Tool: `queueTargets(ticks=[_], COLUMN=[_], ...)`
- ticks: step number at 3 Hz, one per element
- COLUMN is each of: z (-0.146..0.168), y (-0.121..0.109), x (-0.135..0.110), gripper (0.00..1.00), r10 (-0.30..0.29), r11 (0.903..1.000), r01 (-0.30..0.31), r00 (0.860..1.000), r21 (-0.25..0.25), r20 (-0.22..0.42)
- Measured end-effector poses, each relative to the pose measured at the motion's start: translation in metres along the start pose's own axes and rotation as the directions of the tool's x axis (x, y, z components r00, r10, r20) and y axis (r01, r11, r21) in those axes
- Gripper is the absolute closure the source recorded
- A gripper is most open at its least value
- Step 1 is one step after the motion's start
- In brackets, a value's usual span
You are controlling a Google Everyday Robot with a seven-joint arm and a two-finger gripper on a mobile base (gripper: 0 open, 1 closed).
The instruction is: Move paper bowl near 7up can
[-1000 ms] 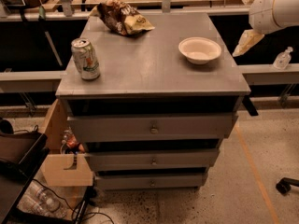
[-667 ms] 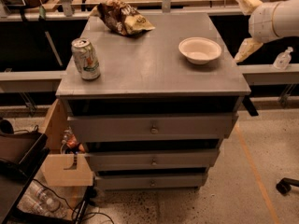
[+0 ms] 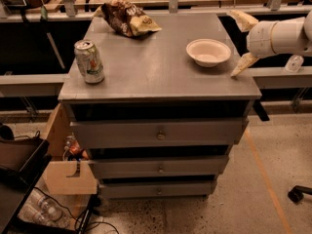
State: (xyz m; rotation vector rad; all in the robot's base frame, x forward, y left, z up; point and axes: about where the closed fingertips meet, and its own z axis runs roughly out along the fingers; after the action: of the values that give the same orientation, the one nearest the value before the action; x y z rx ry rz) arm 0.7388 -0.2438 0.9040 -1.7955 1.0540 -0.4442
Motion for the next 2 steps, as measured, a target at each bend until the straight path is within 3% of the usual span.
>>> queueTargets(ticks=[2], z=[0.021], y=[-0.0197], x=[-0.0129], gripper=[0.0], r10=[-0.043], r11=[0.9971], r01=[0.035], r00=[0.992], r21=[0.068], r20=[0.116])
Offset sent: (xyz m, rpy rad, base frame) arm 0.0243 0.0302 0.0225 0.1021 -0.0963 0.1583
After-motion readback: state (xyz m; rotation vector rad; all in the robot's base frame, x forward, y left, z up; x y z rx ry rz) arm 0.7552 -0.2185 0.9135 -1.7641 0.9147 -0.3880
